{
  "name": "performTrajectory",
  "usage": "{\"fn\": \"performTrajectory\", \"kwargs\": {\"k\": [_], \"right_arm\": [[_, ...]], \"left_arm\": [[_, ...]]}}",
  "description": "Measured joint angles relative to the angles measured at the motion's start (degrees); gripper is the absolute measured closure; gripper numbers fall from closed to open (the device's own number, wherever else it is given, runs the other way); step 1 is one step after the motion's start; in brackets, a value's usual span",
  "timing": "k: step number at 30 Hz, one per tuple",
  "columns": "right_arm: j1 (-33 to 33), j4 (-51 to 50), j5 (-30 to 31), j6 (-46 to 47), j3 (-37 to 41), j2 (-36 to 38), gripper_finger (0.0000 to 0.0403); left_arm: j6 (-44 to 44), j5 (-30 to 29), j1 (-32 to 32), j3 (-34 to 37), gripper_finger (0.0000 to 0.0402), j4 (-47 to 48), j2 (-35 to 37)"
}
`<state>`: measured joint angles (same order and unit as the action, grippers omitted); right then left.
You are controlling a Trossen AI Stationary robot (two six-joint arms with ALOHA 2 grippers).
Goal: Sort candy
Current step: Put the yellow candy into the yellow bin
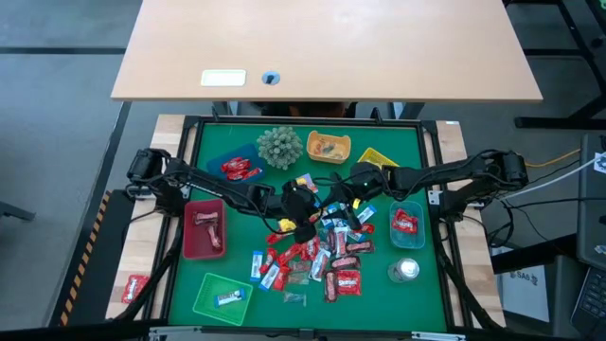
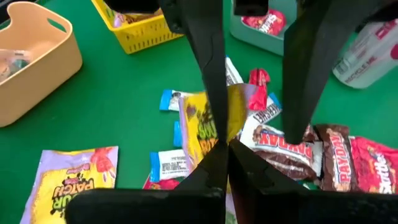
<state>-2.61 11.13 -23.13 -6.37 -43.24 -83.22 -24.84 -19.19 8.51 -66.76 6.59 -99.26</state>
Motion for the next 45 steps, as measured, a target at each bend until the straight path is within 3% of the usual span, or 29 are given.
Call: {"fn": "performTrajectory", "kwargs": {"k": [7,17,24,31,38,45], "right_arm": [[0.0,-1.12,3.13,-0.23,-0.04,0.11,0.0252],[-0.02,-1.85,4.71,-1.5,-0.01,-0.02,0.0394],[-0.04,-1.75,5.66,-1.49,0.02,-0.02,0.0397],[-0.04,-3.13,7.21,-1.62,0.02,1.27,0.04],[-3.93,-13.82,15.4,-4.52,0.02,9.53,0.0401],[-11.58,-30.32,32.09,-4.41,0.0,17.84,0.0401]], "left_arm": [[1.27,-0.1,-0.05,0.07,0.0401,-0.95,-0.06],[1.37,-0.21,-0.04,0.04,0.0401,-2.22,-0.02],[1.38,-0.18,-0.04,0.04,0.039,-2.47,-0.02],[1.36,-0.49,-0.04,0.04,0.0313,-2.56,-0.02],[1.34,-0.75,-0.04,0.0,0.0264,-2.19,-0.02],[1.33,-0.62,0.0,0.0,0.026,-2.14,-0.02]]}}
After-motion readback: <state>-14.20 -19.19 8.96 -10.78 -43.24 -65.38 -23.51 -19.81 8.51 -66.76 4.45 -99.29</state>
